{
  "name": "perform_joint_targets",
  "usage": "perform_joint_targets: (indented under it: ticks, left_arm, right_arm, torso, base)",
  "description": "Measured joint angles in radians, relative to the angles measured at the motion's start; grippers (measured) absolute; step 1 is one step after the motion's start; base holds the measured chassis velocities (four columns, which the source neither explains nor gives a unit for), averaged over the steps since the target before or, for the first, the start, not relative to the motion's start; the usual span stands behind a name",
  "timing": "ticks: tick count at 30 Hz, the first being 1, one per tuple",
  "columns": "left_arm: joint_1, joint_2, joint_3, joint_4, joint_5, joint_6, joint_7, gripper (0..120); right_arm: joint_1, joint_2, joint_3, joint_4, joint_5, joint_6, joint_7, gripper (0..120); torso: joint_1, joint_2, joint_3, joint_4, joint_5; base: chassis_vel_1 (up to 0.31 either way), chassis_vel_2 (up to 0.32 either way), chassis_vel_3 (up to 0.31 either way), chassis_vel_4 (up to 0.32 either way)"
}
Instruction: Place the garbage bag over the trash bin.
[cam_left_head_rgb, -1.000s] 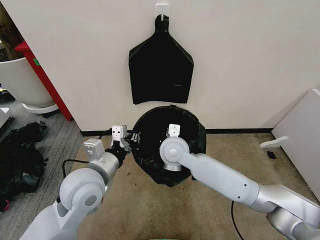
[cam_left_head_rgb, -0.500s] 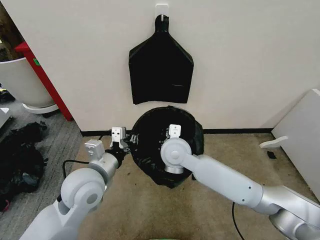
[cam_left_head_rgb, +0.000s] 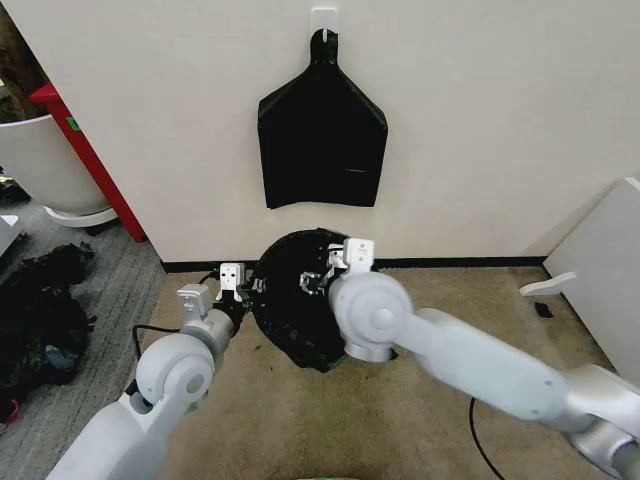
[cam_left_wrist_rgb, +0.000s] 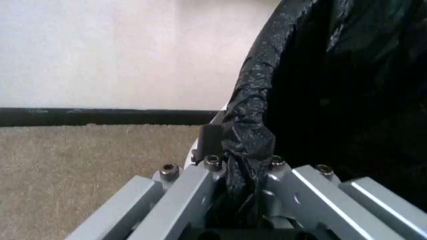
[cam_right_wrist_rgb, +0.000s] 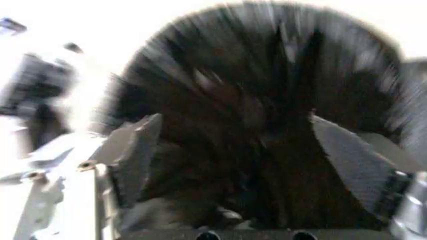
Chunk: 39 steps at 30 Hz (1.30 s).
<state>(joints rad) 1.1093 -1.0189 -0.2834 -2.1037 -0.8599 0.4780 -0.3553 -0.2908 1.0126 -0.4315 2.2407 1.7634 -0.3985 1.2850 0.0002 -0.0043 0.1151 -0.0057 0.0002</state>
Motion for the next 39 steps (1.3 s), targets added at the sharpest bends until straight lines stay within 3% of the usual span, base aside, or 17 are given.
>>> perform_joint_targets:
  ticks: [4,5,8,11,17,26,39]
  left_arm:
    - [-0.015,-0.008,-0.004,0.015,-0.006,-0.003,-0.001,1]
    - [-0.015,-0.008,-0.004,0.015,-0.006,-0.003,-0.001,1]
    - [-0.024,-0.008,-0.008,0.016,-0.022,-0.004,-0.008,1]
    - [-0.034,-0.009,-0.010,0.015,-0.035,-0.004,-0.016,1]
    - [-0.050,-0.012,-0.009,0.013,-0.040,-0.002,-0.027,1]
    - [-0.048,-0.012,-0.010,-0.009,-0.047,0.003,-0.031,1]
    - [-0.049,-0.007,-0.015,-0.020,-0.049,0.006,-0.027,1]
  right_arm:
    - [-0.035,-0.134,0.093,0.108,-0.128,-0.036,-0.247,98]
    - [-0.035,-0.134,0.093,0.108,-0.128,-0.036,-0.247,98]
    - [-0.147,-0.274,0.143,0.142,-0.371,-0.070,-0.451,100]
    - [-0.252,-0.342,0.155,0.170,-0.508,-0.085,-0.502,100]
    - [-0.276,-0.309,0.142,0.176,-0.471,-0.079,-0.411,100]
    - [-0.280,-0.289,0.119,0.138,-0.519,-0.100,-0.396,98]
    - [-0.278,-0.282,0.113,0.113,-0.503,-0.085,-0.367,49]
  torso:
    - [0.000,0.000,0.000,-0.0003,0.0000]
    - [0.000,0.000,0.000,-0.0003,0.0000]
    - [0.000,0.000,0.000,-0.0003,0.0000]
    - [0.000,0.000,0.000,-0.0011,0.0006]
    - [0.000,0.000,0.000,0.0001,0.0001]
    - [0.000,0.000,0.000,-0.0002,0.0000]
    - [0.000,0.000,0.000,-0.0002,-0.0001]
  base:
    - [0.000,0.000,0.000,0.000]
    - [0.000,0.000,0.000,0.000]
    - [0.000,0.000,0.000,0.000]
    - [0.000,0.000,0.000,0.000]
    - [0.000,0.000,0.000,0.000]
    - [0.000,0.000,0.000,0.000]
    - [0.000,0.000,0.000,0.000]
